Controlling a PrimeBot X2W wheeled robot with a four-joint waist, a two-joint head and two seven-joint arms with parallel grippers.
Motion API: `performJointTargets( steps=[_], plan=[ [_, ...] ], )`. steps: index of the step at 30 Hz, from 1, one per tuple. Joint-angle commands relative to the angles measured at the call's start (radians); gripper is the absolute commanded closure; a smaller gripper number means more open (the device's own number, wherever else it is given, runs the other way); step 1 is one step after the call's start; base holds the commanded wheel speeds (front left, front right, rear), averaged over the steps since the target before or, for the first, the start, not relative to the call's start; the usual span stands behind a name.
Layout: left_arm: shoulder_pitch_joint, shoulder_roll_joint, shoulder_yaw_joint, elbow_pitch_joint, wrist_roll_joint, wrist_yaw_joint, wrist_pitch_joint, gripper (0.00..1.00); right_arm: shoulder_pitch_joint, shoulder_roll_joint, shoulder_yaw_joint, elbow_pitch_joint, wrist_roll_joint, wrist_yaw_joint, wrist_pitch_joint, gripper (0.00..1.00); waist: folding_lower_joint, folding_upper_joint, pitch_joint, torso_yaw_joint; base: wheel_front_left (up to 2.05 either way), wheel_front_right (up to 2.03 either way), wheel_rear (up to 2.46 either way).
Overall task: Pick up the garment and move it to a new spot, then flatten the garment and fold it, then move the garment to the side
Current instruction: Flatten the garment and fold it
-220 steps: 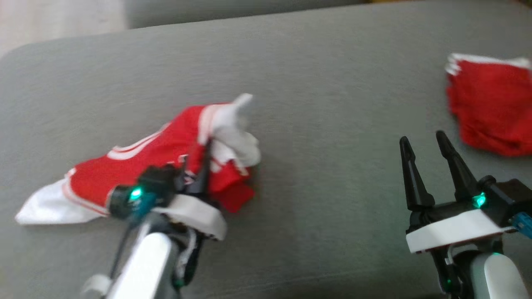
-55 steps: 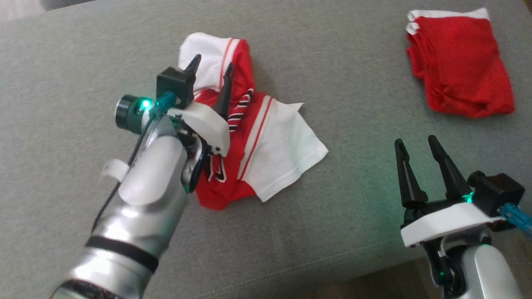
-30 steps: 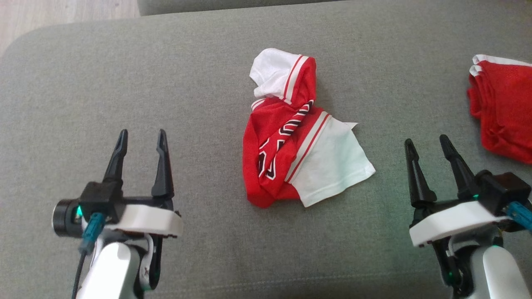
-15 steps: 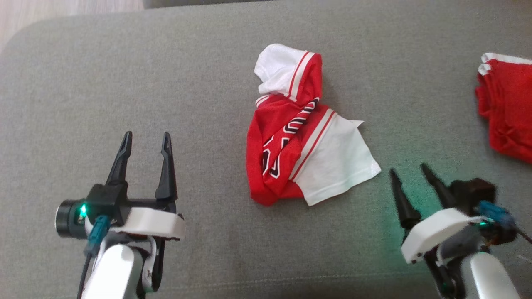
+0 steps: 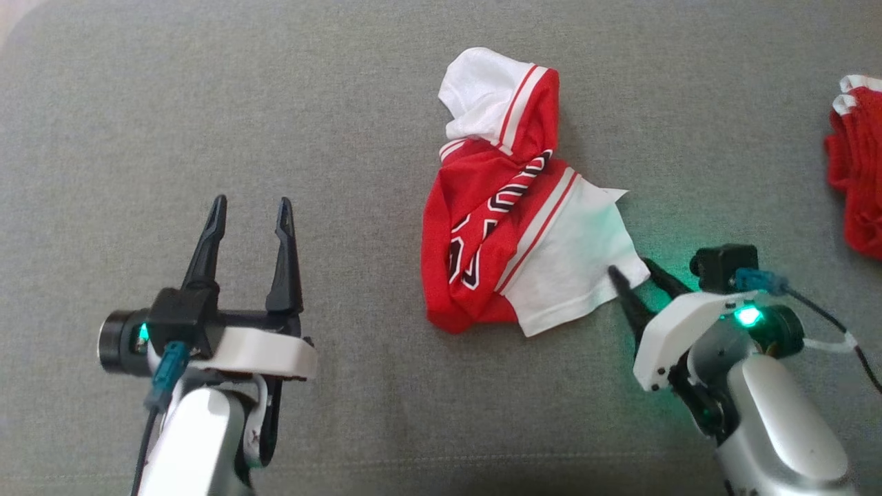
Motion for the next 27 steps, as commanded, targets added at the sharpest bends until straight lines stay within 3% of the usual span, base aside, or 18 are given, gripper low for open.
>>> performJointTargets(
  steps=[1, 7, 11, 16, 21, 27],
  plan=[
    [-0.033, 0.006, 0.046, -0.032, 0.011, -0.003, -0.006, 0.00, -0.018, -0.006, 0.047, -0.005, 0.026, 0.004, 0.000, 1.00, 0.0000, -0.0001, -0.001, 0.001, 0.00, 0.00, 0.00],
    [-0.021, 0.002, 0.062, -0.036, 0.017, -0.004, -0.006, 0.00, -0.069, -0.022, 0.043, -0.156, 0.074, 0.004, -0.123, 1.00, 0.0000, -0.0001, -0.014, -0.018, 0.00, 0.00, 0.00],
    [-0.014, 0.001, 0.069, -0.039, 0.022, -0.007, -0.006, 0.00, -0.093, -0.031, -0.016, -0.304, 0.066, 0.004, -0.153, 1.00, 0.0000, -0.0001, -0.024, -0.039, 0.00, 0.00, 0.00],
    [-0.008, -0.003, 0.073, -0.039, 0.026, -0.012, -0.006, 0.00, -0.057, -0.025, -0.164, -0.428, 0.037, 0.004, -0.116, 1.00, 0.0000, -0.0001, -0.028, -0.060, 0.00, 0.00, 0.00],
    [-0.005, -0.004, 0.076, -0.038, 0.028, -0.016, -0.006, 0.00, 0.043, 0.003, -0.304, -0.472, 0.017, 0.004, -0.062, 1.00, 0.0000, -0.0001, -0.026, -0.068, 0.00, 0.00, 0.00],
    [0.002, -0.001, 0.089, -0.039, 0.029, -0.019, -0.006, 0.00, 0.243, 0.058, -0.452, -0.523, 0.007, 0.004, -0.013, 1.00, 0.0000, -0.0001, -0.017, -0.081, 0.00, 0.00, 0.00]
  ],
)
